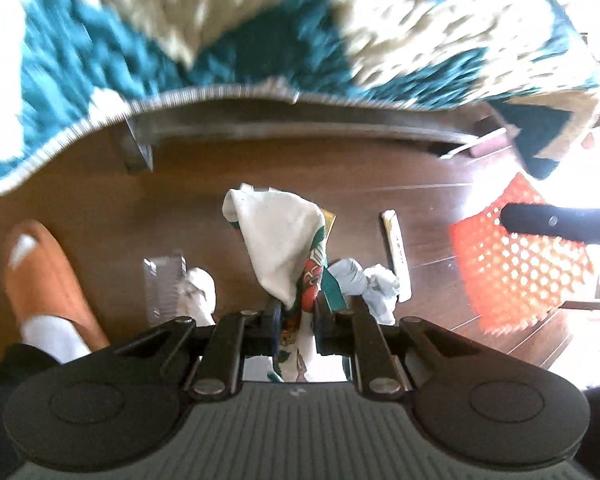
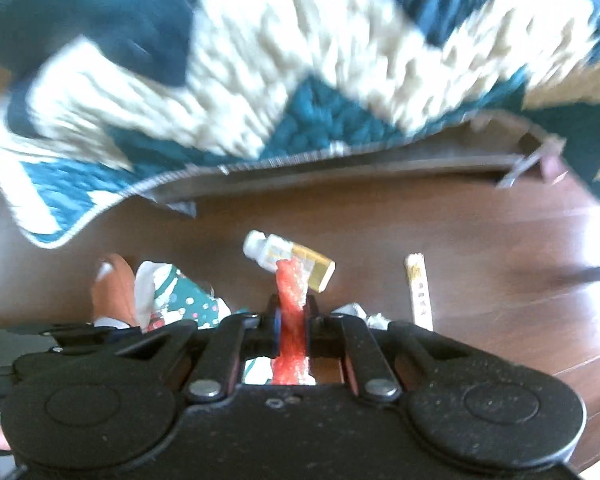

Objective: Collect trash
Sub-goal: 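Carry both held items up to the teal bin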

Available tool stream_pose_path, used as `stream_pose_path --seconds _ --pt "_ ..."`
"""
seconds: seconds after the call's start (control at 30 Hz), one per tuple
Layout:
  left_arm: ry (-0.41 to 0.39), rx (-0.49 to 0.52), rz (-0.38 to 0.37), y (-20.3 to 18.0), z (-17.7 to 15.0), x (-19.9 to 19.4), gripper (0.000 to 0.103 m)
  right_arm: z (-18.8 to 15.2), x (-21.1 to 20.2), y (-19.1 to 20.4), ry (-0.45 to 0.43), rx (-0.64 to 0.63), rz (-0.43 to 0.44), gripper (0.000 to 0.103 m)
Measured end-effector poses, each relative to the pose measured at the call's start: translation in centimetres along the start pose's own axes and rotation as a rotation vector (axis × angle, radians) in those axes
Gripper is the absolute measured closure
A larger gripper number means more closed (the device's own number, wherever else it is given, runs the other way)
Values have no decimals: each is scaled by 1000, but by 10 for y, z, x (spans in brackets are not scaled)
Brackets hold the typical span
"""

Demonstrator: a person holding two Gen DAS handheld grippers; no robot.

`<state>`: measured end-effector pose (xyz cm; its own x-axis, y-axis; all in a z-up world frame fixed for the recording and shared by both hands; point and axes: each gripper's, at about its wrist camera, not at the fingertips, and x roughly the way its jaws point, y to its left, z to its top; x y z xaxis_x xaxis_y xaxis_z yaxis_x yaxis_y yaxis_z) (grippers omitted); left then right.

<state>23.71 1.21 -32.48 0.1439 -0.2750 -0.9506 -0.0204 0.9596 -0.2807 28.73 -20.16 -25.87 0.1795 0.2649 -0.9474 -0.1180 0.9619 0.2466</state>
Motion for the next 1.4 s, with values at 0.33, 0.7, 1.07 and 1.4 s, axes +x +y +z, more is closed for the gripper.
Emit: stream_pose_path --seconds 0.33,0.7,1.07,1.4 --pt "-251 77 -28 -31 -29 -153 88 -44 -142 34 -271 -60 47 94" --pt "-548 153 -57 -70 -49 -299 88 -69 -266 81 -488 -172 42 95" --pt "-792 216 -41 -92 -24 -415 88 -45 -358 127 -719 -277 50 95" --pt "-993 218 13 -109 32 -504 88 7 -413 157 -877 -331 26 95"
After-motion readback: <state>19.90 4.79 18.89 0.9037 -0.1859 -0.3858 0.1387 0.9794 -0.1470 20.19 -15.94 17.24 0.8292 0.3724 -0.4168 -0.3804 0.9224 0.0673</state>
